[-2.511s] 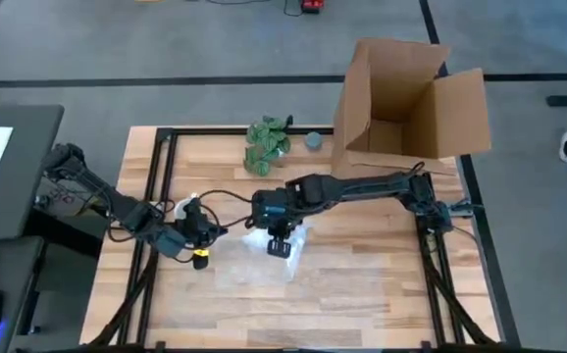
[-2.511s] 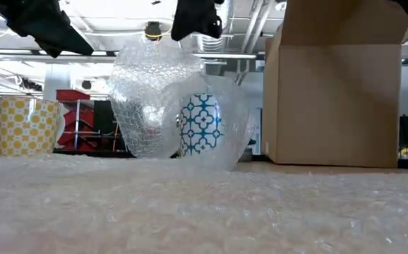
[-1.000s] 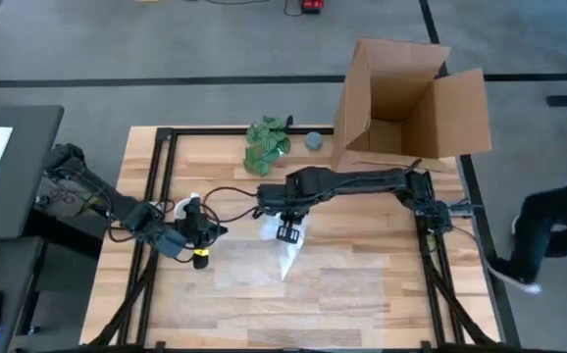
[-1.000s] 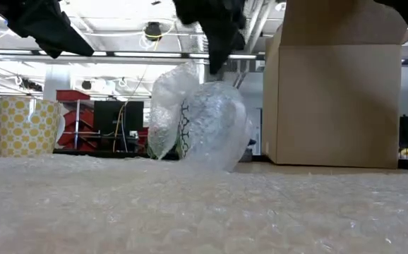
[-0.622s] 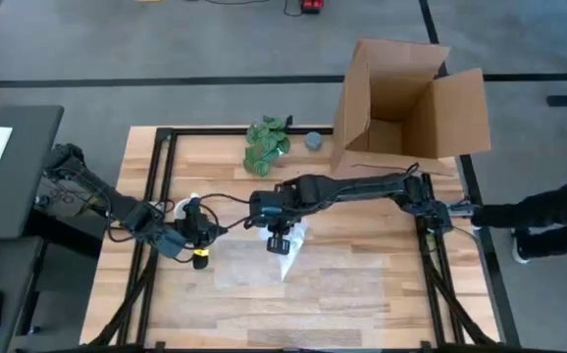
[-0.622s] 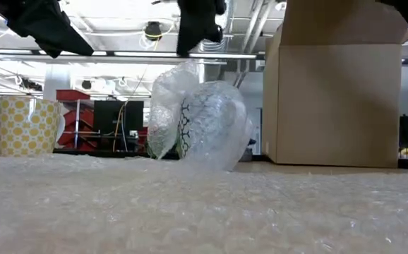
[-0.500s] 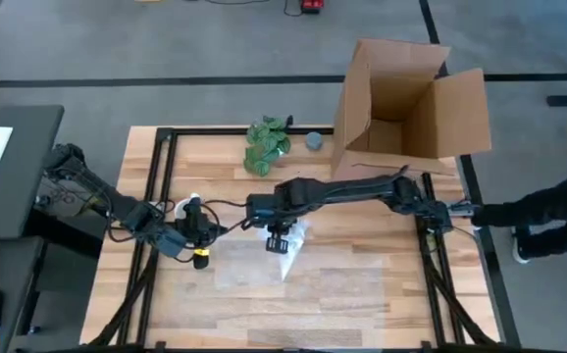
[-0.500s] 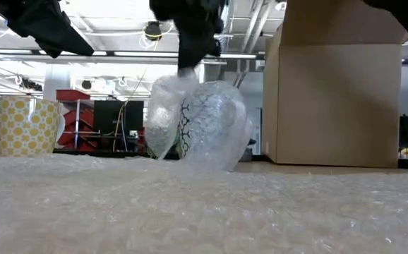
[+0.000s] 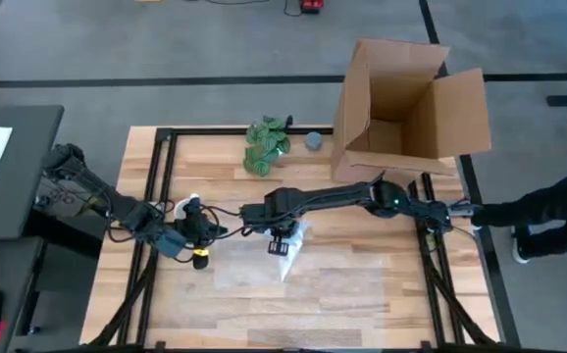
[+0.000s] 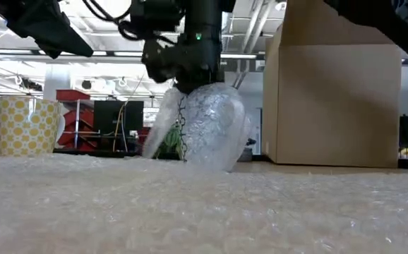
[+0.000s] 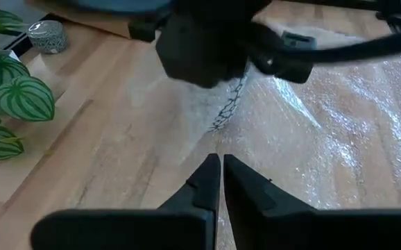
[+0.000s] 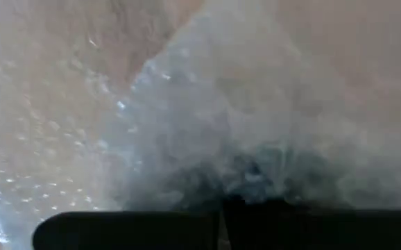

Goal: Wrap mug
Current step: Wrap the blue cup with the bubble wrap

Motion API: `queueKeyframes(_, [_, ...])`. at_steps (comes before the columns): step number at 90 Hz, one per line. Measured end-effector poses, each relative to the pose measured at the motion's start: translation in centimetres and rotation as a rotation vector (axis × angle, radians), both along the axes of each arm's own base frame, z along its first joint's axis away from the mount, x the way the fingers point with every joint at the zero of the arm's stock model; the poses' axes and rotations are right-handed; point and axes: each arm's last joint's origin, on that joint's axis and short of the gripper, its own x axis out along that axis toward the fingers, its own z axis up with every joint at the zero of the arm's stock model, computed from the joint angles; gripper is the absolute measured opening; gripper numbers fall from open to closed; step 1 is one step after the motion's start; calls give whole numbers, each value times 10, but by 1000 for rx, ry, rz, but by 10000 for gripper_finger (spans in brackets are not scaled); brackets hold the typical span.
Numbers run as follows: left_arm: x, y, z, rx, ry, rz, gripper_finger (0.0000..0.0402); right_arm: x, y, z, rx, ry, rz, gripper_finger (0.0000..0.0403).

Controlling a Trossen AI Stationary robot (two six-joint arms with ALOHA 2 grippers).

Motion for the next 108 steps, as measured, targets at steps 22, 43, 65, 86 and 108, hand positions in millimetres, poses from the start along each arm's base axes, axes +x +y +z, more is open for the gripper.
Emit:
queueKeyframes(22, [0, 0, 0, 0, -1, 1, 0, -6, 0, 16, 1, -14, 35, 0])
queueKeyframes(43, [0, 0, 0, -1, -2, 1, 0, -23, 5, 73, 9, -135, 50, 0])
queueKeyframes(65, [0, 0, 0, 0, -2, 0, 0, -39, 17, 96, 9, -141, 77, 5])
queueKeyframes(86, [0, 0, 0, 0, -1, 0, 0, -42, 3, 94, -106, -95, 45, 94])
queueKeyframes(108, [0, 0, 0, 0, -1, 0, 0, -34, -25, 89, -131, -151, -24, 210])
